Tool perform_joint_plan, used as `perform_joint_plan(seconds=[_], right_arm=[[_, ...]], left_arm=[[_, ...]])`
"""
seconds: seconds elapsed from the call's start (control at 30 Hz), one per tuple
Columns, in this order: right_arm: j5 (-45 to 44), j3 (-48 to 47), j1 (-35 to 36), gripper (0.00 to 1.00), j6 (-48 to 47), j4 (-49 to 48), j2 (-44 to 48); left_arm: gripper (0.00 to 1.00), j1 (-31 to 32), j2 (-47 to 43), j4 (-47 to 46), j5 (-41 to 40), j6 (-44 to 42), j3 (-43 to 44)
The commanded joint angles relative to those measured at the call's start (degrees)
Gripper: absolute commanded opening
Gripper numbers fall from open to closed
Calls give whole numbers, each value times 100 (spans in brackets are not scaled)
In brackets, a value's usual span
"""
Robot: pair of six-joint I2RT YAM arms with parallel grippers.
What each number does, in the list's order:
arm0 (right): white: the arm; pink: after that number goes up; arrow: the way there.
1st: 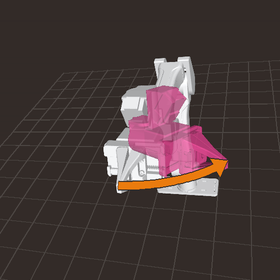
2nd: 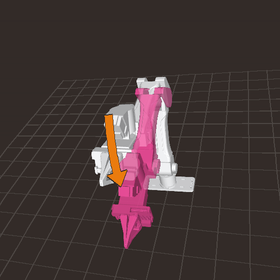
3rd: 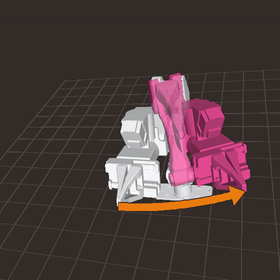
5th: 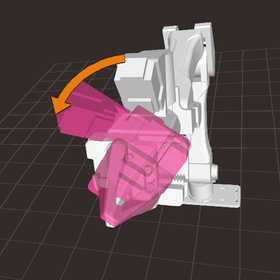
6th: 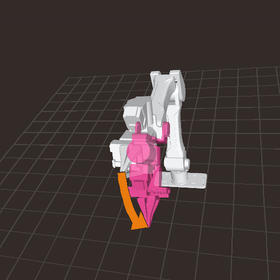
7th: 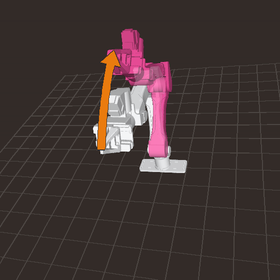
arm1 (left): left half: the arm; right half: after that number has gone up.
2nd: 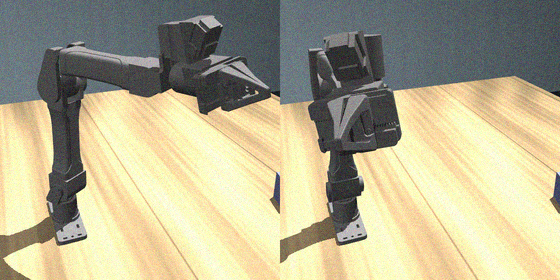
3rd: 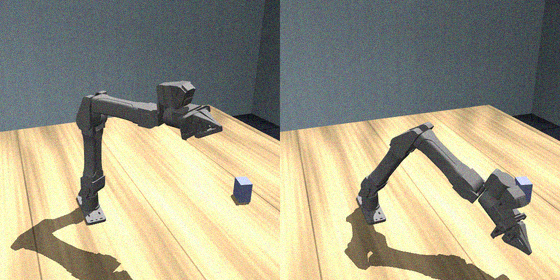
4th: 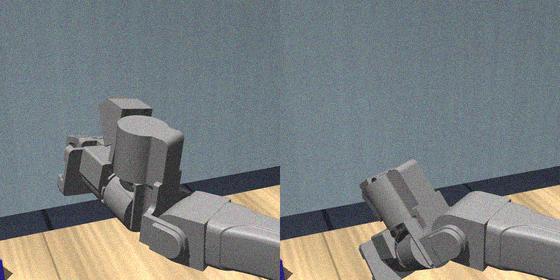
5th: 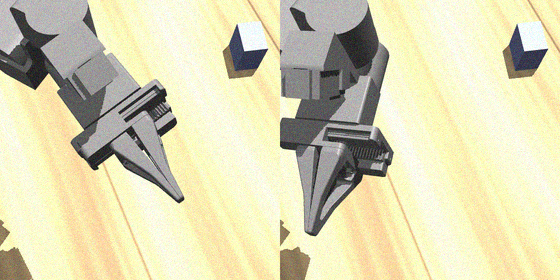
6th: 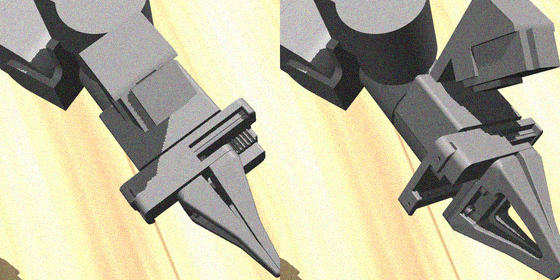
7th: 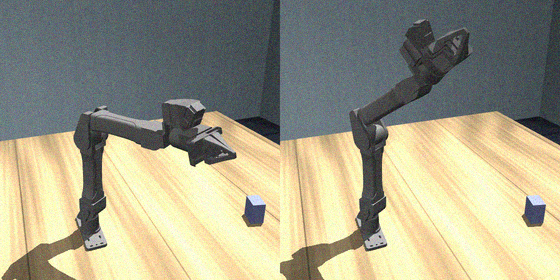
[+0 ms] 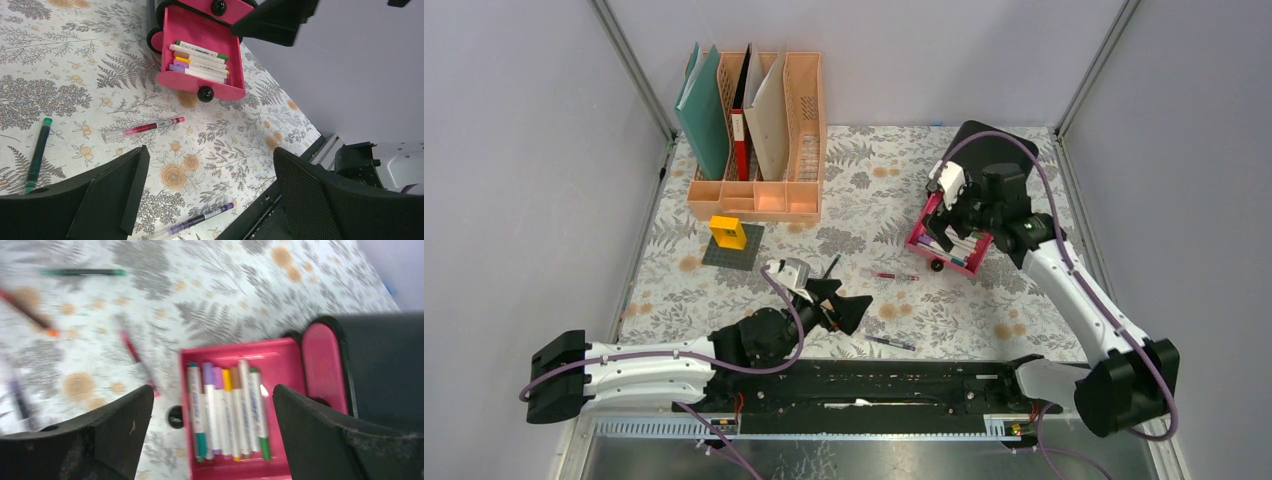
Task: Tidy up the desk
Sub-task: Place the stationery in the drawer, then close the drawer in the storage box.
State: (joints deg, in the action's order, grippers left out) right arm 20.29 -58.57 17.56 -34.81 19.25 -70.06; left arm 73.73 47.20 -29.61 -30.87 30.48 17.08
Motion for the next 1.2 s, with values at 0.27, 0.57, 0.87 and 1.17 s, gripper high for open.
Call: perform_joint_plan(seconds=[0.27, 0.57, 0.87, 1.17], right_arm=[[2892, 848, -7, 100, -221, 258, 932], [2938, 1520, -10, 100, -2087, 674, 1269], [2430, 1794, 0, 86, -3695, 1118, 1167], [1614, 1724, 217, 22, -3887, 1221, 611]], left_arm=[[99, 1, -290, -149, -145, 45, -154], [99, 1, -262, -177, -200, 90, -183], [99, 1, -255, -168, -224, 125, -196], [99, 1, -294, -181, -253, 174, -269]])
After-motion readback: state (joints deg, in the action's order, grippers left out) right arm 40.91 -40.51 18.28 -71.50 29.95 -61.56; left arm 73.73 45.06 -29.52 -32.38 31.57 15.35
